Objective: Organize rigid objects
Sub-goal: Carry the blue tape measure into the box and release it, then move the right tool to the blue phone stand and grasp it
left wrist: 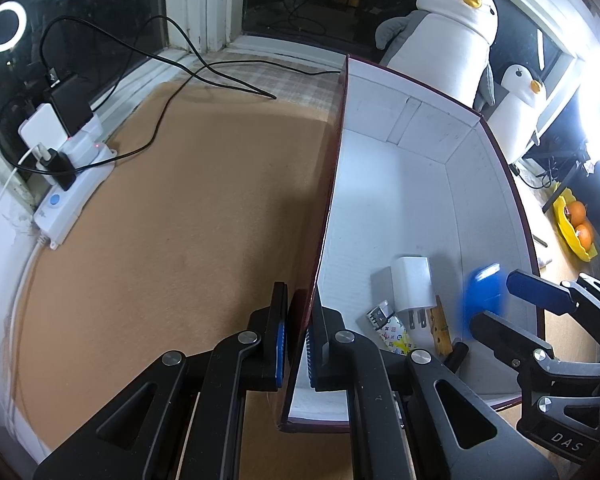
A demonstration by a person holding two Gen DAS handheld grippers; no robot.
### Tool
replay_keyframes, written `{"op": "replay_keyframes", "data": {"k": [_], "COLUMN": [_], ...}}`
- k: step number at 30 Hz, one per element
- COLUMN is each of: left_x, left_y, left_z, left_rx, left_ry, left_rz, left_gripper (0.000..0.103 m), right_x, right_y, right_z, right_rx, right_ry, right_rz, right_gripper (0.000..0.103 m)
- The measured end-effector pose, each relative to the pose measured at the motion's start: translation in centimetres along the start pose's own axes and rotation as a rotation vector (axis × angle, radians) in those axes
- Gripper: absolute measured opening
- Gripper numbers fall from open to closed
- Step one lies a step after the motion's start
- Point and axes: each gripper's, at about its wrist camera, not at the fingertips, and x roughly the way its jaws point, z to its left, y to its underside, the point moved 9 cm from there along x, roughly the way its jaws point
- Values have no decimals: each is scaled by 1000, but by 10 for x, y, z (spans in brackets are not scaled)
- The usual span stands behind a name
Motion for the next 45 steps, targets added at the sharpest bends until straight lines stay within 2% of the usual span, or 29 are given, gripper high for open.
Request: {"op": "replay_keyframes", "data": {"k": [3, 11, 22, 34, 45], "left_x": [0, 0, 2, 4, 9], "left_y": [0, 0, -2, -4, -7], "left_z": [0, -1, -3, -3, -6], "left_rx": [2, 5, 3, 1, 9], "left_ry": [-4, -13, -33, -58, -97], "left_rz": [1, 6, 25, 41, 60], "left_gripper": [7, 7, 7, 7, 7], "right_x": [-2, -13, -38, -52, -38], "right_y": [-2, -3, -1, 19, 72], "right_z": [-2, -10, -52, -122, -212], "right_rx": [7, 39, 129, 246, 392], "right_ry": [-3, -20, -17, 36, 108], "right_rz": [-12, -37, -89, -108, -31], "right_gripper": [55, 55, 55, 55, 55]}}
